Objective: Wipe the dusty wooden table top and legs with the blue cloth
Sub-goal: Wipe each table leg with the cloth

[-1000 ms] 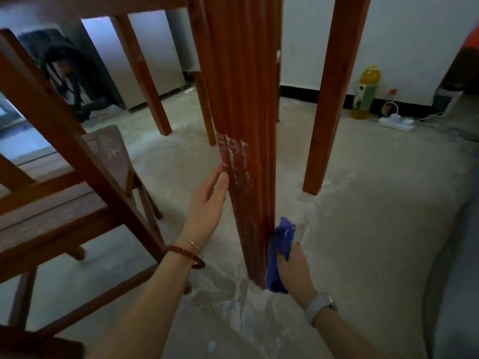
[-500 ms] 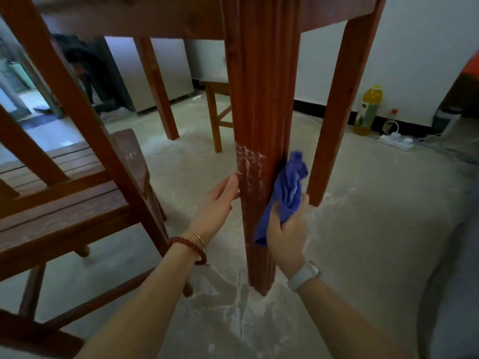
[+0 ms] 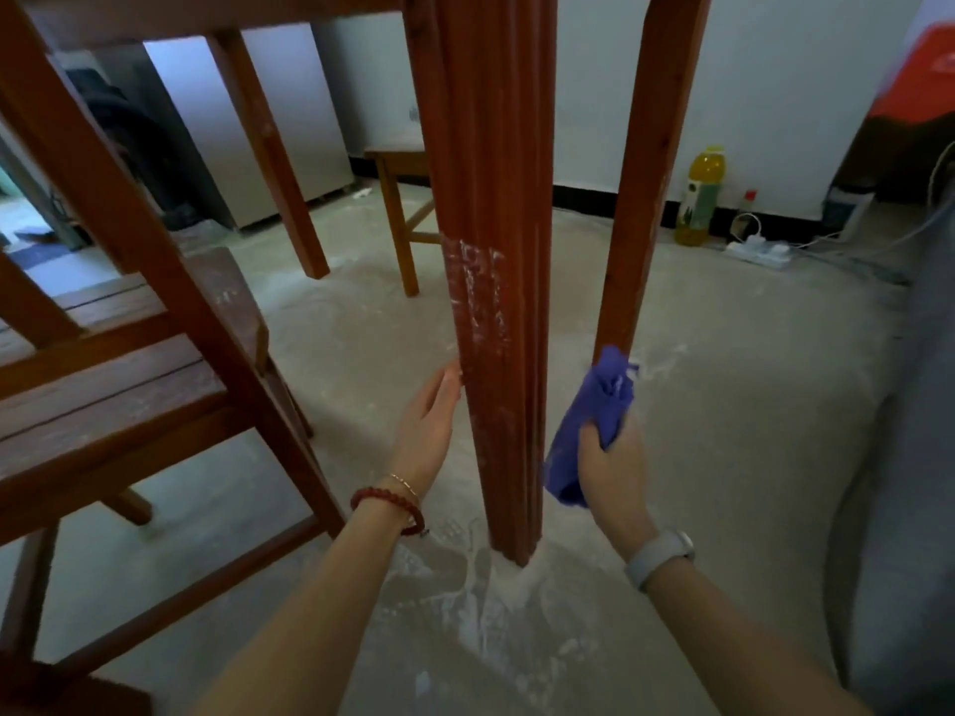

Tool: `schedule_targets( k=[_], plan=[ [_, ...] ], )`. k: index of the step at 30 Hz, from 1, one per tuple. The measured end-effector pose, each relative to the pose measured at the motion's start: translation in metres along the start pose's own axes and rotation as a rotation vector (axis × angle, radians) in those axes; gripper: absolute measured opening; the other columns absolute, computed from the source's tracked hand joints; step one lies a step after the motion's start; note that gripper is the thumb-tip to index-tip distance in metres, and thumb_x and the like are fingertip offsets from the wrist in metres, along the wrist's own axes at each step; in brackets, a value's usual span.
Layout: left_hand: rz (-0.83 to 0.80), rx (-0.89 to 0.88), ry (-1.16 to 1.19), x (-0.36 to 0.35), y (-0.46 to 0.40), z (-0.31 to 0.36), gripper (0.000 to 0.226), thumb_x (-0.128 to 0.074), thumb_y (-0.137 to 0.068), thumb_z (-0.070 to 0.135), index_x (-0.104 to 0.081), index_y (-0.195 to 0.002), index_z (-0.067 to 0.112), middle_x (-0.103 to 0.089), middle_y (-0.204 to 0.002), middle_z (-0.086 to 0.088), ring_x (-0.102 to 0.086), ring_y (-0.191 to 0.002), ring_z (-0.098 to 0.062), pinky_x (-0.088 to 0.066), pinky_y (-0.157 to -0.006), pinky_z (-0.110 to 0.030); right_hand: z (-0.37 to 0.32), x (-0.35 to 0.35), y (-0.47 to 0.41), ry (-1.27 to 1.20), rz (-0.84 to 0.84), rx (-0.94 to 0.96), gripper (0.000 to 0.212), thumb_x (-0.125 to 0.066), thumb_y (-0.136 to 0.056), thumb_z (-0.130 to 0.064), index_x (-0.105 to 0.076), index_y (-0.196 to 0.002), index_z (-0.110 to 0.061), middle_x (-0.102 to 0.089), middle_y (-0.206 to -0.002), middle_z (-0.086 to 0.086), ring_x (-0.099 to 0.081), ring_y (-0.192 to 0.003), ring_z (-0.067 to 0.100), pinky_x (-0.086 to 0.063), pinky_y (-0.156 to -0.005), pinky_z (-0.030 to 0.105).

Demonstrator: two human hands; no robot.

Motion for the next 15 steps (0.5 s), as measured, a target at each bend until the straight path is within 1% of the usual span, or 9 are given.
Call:
schedule_targets(
  k=[1,3,5,6,8,10,12,13,15],
  plan=[
    [-0.018,0.003,-0.001,-0.004,-0.001,-0.011,0.020,-0.030,-0.097,0.033,-0.045,-0.106,0.042,-0.052,-0.111,0.011,-0.048,-0.111,-0.009,-0.037,-0.103,-0.033,-0.007,-0.006,0.003,-0.070,0.030,0.050,0.017,-0.049,-0.081,-0.030,-0.047,-0.095,-0.021,-0.056,-0.085,0.010,-0.056,-0.073,0.022,-0.046,-0.067,0.028],
    [-0.041,0.016,-0.002,-0.010,-0.004,-0.031,0.022,-0.029,-0.097,0.032,-0.042,-0.113,0.039,-0.051,-0.113,0.010,-0.048,-0.111,-0.008,-0.037,-0.098,-0.027,-0.007,-0.025,0.016,-0.128,0.037,0.131,0.019,-0.047,-0.082,-0.027,-0.046,-0.101,-0.023,-0.054,-0.092,0.005,-0.053,-0.080,0.016,-0.045,-0.074,0.020],
    [-0.054,0.054,-0.009,-0.013,-0.008,-0.052,0.022,-0.027,-0.098,0.033,-0.040,-0.115,0.039,-0.050,-0.113,0.010,-0.048,-0.112,-0.010,-0.037,-0.096,-0.026,0.016,-0.043,0.029,-0.084,0.049,0.115,0.030,-0.046,-0.083,-0.020,-0.047,-0.112,-0.010,-0.048,-0.098,0.002,-0.048,-0.084,0.013,-0.040,-0.076,0.018],
    [-0.062,0.074,-0.023,-0.014,-0.009,-0.062,0.022,-0.026,-0.098,0.035,-0.041,-0.114,0.040,-0.051,-0.112,0.010,-0.048,-0.112,-0.011,-0.037,-0.096,-0.027,0.042,-0.050,0.032,-0.079,0.056,0.027,0.036,-0.046,-0.085,-0.018,-0.045,-0.118,-0.004,-0.046,-0.103,0.002,-0.047,-0.089,0.014,-0.039,-0.080,0.021],
    [-0.078,0.116,-0.035,-0.015,-0.012,-0.078,0.021,-0.025,-0.098,0.036,-0.042,-0.110,0.041,-0.050,-0.111,0.010,-0.047,-0.111,-0.012,-0.037,-0.098,-0.030,0.118,-0.063,0.038,-0.097,0.037,-0.256,0.041,-0.046,-0.090,-0.014,-0.039,-0.127,0.000,-0.049,-0.114,0.007,-0.049,-0.102,0.021,-0.039,-0.092,0.030],
    [-0.090,0.144,-0.025,-0.017,-0.015,-0.092,0.022,-0.024,-0.098,0.035,-0.043,-0.107,0.042,-0.051,-0.110,0.012,-0.046,-0.112,-0.012,-0.037,-0.100,-0.032,0.195,-0.077,0.052,-0.069,-0.098,-0.549,0.045,-0.047,-0.088,-0.017,-0.040,-0.128,0.002,-0.051,-0.123,0.019,-0.050,-0.112,0.032,-0.039,-0.101,0.042],
    [-0.098,0.156,-0.013,-0.020,-0.017,-0.100,0.022,-0.025,-0.098,0.037,-0.045,-0.101,0.047,-0.052,-0.105,0.020,-0.046,-0.113,-0.011,-0.038,-0.099,-0.033,0.246,-0.086,0.074,-0.002,-0.294,-0.763,0.047,-0.050,-0.086,-0.018,-0.042,-0.126,0.005,-0.051,-0.124,0.025,-0.050,-0.114,0.039,-0.041,-0.098,0.043],
    [-0.096,0.157,-0.006,-0.021,-0.017,-0.103,0.023,-0.025,-0.097,0.037,-0.045,-0.098,0.048,-0.052,-0.102,0.023,-0.047,-0.112,-0.011,-0.038,-0.098,-0.034,0.252,-0.084,0.083,0.039,-0.365,-0.826,0.040,-0.050,-0.089,-0.015,-0.045,-0.123,0.005,-0.053,-0.119,0.025,-0.051,-0.111,0.039,-0.042,-0.092,0.039],
    [-0.076,0.166,0.012,-0.022,-0.018,-0.107,0.023,-0.026,-0.097,0.037,-0.048,-0.097,0.046,-0.052,-0.100,0.023,-0.048,-0.109,-0.010,-0.039,-0.097,-0.034,0.245,-0.071,0.090,0.152,-0.402,-0.845,0.019,-0.046,-0.093,-0.011,-0.053,-0.106,0.001,-0.057,-0.095,0.020,-0.054,-0.094,0.032,-0.041,-0.079,0.036]
  ],
)
Point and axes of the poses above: each hand's wrist, its own y-axis away from the middle knuckle, its own x-axis out of the back of the hand, z = x × y, the point moved 9 cm from there along -y, towards the middle knuckle
